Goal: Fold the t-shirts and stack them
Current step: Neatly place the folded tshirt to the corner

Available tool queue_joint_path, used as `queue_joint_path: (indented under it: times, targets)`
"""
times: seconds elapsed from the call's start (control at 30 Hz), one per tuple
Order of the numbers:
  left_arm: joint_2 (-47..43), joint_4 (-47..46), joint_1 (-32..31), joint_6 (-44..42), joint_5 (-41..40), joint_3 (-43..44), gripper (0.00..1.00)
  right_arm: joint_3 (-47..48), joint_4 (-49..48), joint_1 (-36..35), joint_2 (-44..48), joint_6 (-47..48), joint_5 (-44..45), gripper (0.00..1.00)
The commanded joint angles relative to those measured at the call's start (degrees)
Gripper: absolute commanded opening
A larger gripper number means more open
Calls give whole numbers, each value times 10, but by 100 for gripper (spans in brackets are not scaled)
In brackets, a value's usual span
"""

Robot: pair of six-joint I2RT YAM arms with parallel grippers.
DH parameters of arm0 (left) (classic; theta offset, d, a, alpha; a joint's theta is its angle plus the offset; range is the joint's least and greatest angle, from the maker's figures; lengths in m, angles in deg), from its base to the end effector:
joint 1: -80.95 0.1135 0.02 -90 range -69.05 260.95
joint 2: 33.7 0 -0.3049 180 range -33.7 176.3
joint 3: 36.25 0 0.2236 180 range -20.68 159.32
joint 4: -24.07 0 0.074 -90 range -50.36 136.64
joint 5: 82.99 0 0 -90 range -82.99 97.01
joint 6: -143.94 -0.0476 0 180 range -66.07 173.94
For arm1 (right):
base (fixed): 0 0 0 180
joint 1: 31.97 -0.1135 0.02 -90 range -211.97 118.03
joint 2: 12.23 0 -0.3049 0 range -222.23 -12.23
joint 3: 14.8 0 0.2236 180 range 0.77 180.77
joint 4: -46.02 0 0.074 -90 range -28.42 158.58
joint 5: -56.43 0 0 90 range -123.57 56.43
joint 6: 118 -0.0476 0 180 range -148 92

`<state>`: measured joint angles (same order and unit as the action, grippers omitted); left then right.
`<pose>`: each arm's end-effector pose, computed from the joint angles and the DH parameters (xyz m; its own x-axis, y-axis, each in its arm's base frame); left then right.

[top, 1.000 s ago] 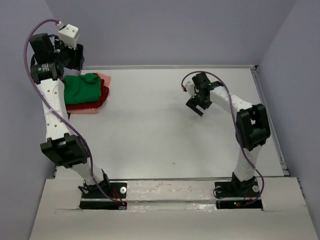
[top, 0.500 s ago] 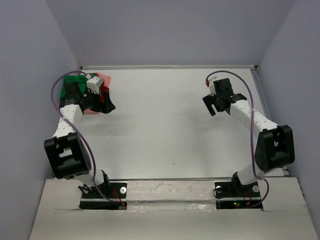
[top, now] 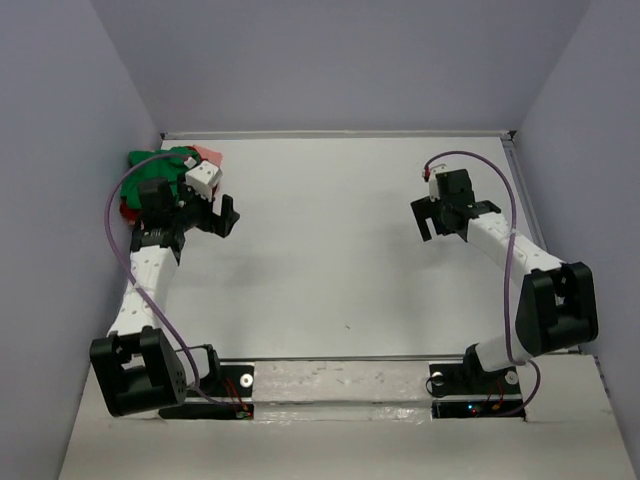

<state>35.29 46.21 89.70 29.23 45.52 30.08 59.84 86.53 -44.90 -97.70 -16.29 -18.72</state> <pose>0.2368 0.0065 0.3411 -0.1928 0.3013 -0.9338 0.5727 0.8074 0.1422 0.2859 0.0531 0.2817 -0.7330 -0.3696 -0.5711 -0.2135 0.9221 -0.3228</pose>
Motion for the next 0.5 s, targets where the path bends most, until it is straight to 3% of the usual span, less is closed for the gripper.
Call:
queue_joint_path:
  times: [0.0,0.47]
  targets:
    - [-39,-39,2,-17,-23,-28,99,-11,-42,14,41,-9,-18,100]
    - [-94,-87,13,-9,-40,-88,99,-26,-60,14,60,8,-12,100]
